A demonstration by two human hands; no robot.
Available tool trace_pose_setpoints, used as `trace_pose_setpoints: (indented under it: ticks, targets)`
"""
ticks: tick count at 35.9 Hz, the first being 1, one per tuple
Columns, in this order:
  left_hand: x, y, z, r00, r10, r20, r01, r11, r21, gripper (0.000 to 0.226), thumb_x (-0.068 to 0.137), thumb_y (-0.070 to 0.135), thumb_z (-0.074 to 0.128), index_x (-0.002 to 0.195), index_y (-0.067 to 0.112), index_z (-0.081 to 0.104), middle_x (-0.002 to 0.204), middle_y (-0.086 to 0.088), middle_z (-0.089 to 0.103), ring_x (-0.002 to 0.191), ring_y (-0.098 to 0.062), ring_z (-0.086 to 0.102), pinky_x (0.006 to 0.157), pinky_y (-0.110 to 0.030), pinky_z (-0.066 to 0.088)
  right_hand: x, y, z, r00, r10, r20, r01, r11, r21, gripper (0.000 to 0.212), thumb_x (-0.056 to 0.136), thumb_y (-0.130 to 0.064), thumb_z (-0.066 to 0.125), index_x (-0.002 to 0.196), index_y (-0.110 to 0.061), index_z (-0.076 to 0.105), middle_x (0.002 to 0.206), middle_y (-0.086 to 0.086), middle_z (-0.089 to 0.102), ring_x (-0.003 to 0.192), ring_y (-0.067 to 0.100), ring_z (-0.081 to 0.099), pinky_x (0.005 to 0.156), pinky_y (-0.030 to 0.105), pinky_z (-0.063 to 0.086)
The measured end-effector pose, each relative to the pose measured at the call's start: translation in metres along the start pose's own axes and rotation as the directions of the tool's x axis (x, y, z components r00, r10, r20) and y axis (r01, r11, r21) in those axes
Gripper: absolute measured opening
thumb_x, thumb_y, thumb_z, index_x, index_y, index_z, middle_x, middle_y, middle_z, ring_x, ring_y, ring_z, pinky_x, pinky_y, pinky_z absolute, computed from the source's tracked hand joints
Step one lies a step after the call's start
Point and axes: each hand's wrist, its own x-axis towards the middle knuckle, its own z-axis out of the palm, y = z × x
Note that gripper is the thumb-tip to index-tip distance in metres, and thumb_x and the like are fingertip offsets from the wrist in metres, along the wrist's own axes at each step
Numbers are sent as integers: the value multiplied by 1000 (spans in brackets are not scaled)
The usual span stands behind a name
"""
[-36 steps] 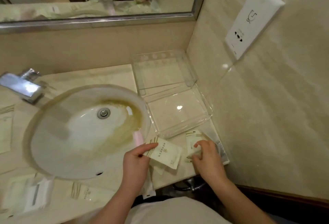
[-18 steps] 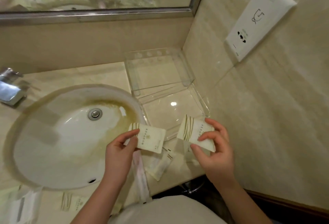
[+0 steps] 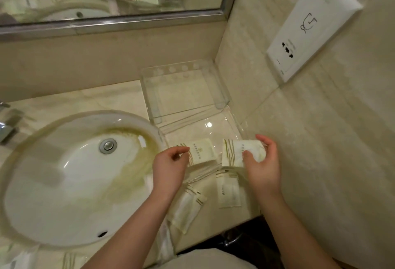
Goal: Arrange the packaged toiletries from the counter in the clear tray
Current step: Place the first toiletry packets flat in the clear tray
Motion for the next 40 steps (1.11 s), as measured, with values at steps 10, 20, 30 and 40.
trace_pose_setpoints:
  ticks: [10,20,30,40]
  targets:
    - [30,-15,12,959,282,22,-229,729,644,20,87,18,58,94,22,77,86,3,75,79,-19,66,69,-31,48,67,13,36,980,48,192,9,958,-286,48,84,-4,61,128,-22,50,116,2,59,101,21,62,88,42,56]
    - [25,-30,17,930,361,74,-257,491,832,15,75,18,68,88,14,74,109,-13,59,101,-34,50,80,-43,43,83,37,60,925,74,373,166,804,-570,48,86,-10,62,131,-21,48,107,6,64,84,20,64,77,37,57]
    - [22,-40,22,832,190,522,-555,273,786,63,98,48,34,151,15,28,161,-11,22,149,-32,15,120,-48,9,80,44,60,769,-166,618,617,448,-647,54,81,-34,71,132,-28,56,142,6,46,131,26,35,107,43,38]
    - [12,-41,20,805,153,574,-593,167,788,74,93,54,46,153,18,21,163,-12,12,149,-35,11,120,-48,7,73,47,63,786,-87,611,571,482,-665,54,83,-37,72,133,-26,53,128,6,48,118,24,42,93,32,41]
